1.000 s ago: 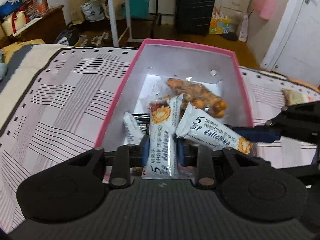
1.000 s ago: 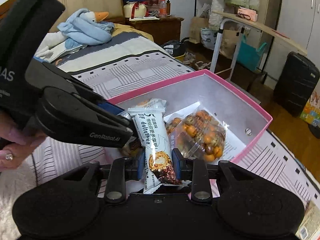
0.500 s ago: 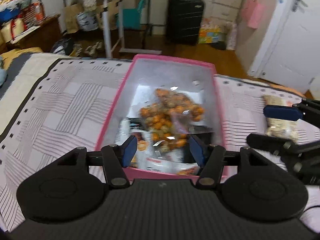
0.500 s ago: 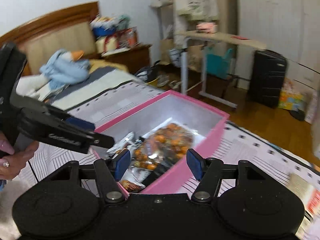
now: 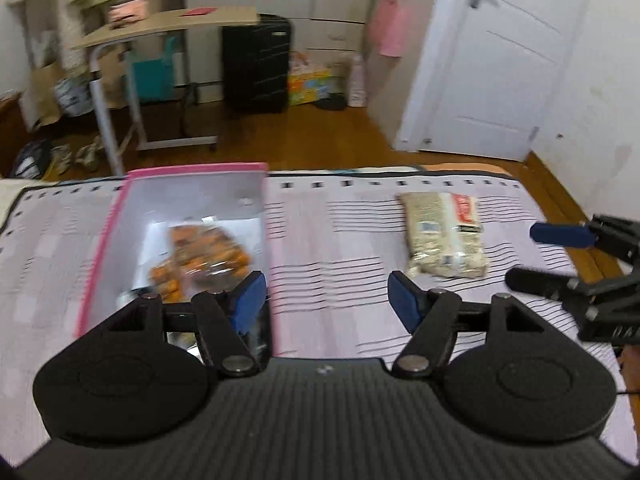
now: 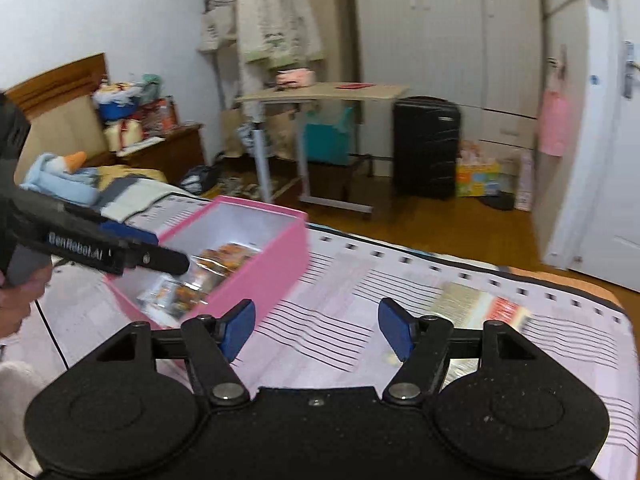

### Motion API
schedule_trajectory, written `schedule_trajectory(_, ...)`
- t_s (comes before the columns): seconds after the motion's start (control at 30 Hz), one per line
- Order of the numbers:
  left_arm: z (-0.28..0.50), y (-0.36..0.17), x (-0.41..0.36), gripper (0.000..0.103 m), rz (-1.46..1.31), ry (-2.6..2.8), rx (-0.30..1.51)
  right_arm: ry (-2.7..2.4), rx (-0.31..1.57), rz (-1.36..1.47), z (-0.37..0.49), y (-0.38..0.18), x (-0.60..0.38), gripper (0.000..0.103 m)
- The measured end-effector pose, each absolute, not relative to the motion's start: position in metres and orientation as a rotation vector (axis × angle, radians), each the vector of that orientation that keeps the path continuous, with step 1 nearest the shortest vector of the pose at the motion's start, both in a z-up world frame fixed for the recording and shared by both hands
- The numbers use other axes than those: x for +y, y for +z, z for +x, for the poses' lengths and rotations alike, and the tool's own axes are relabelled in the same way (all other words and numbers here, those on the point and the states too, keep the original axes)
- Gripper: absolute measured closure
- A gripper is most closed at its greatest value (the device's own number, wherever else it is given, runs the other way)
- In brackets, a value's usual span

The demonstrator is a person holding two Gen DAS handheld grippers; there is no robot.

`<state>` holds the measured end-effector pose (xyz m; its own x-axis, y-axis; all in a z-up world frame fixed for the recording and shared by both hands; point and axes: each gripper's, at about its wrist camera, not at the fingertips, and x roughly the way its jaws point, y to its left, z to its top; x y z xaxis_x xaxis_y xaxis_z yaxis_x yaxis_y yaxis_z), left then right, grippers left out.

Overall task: Organize snacks
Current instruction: 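Move the left gripper to the cream red-label bag and close on it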

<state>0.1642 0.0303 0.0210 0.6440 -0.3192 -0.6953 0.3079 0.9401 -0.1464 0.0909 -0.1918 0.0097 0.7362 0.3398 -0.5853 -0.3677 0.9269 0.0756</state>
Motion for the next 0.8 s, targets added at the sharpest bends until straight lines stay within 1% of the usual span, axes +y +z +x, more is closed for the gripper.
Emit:
schedule_trajectory(0.33,0.219,-0.005,-0.021,0.036,-0.042,-0.436,0.841,0.325,0.682,-0.109,0.103,-0.019,-0.216,0.027)
schedule_trajectory(0.4,0.228,-0.012,-0.032,0.036,-0.052,-0.451,0.849,0.302,0.686,-0.110,0.110,-0.028,-0.223,0.024)
schedule_trajectory(0.43,0.232,-0.016,-0.040,0.036,-0.055,-0.458,0.853,0.288,0.691,-0.104,0.110,-0.034,-0.229,0.021)
schedule_trajectory(0.57,0.249,-0.035,-0.068,0.036,-0.075,-0.475,0.878,0.226,0.743,-0.068,0.128,-0.057,-0.252,0.021)
schedule_trajectory(0.7,0.272,-0.062,-0.092,0.036,-0.143,-0.513,0.962,0.185,0.768,-0.033,0.145,-0.078,-0.272,0.019)
schedule_trajectory(0.77,0.281,-0.074,-0.106,0.036,-0.149,-0.519,0.970,0.199,0.778,-0.035,0.153,-0.091,-0.277,0.013)
schedule_trajectory(0.8,0.284,-0.078,-0.112,0.036,-0.151,-0.523,0.968,0.223,0.789,-0.039,0.157,-0.097,-0.279,0.011)
